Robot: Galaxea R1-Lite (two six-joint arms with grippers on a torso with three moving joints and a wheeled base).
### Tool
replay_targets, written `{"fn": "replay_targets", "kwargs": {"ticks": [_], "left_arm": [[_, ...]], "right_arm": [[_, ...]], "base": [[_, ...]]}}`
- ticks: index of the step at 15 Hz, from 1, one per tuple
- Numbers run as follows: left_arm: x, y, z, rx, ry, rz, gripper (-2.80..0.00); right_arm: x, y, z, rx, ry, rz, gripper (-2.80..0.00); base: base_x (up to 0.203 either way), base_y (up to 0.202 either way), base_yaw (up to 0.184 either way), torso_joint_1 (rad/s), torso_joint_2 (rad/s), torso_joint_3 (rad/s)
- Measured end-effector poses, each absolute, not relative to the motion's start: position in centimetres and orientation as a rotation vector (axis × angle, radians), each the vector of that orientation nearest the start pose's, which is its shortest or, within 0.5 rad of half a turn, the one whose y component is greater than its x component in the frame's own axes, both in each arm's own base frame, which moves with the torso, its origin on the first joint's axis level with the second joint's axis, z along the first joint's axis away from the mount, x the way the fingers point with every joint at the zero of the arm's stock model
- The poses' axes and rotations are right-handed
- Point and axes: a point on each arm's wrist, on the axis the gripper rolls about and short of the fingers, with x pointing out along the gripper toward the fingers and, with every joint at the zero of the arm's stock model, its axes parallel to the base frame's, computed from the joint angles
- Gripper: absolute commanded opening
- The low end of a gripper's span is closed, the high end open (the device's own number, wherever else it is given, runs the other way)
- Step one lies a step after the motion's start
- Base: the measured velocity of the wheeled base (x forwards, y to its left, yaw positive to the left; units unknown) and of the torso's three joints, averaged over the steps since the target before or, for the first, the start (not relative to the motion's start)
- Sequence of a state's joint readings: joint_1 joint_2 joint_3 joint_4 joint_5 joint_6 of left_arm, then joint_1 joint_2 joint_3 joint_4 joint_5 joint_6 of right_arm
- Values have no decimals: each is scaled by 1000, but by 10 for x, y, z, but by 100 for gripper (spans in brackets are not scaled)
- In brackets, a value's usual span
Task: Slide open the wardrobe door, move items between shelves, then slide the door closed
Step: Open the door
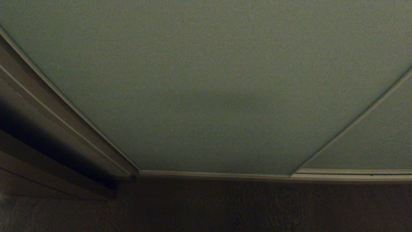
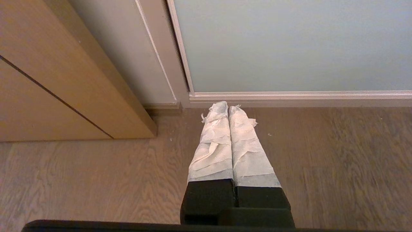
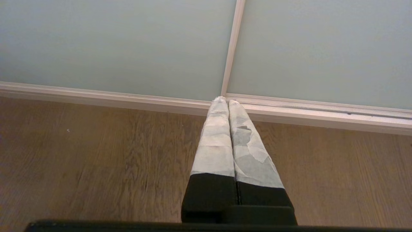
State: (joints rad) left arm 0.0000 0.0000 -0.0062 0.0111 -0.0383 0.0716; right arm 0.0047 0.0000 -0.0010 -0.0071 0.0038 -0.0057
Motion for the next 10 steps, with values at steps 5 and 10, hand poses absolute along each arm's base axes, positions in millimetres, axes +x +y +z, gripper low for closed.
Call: {"fn": "replay_targets", "kwargs": {"ticks": [5,10], "left_arm": [[-23,-1,76,71,3,-38,-280],[-23,-1,76,72,3,-38,-280]], "right_arm": [[-23,0,77,-6,-9,10,-280],[-23,0,76,-6,-8,10,-280]], "base": [[0,0,0,0,0,0],[0,0,0,0,0,0]]}}
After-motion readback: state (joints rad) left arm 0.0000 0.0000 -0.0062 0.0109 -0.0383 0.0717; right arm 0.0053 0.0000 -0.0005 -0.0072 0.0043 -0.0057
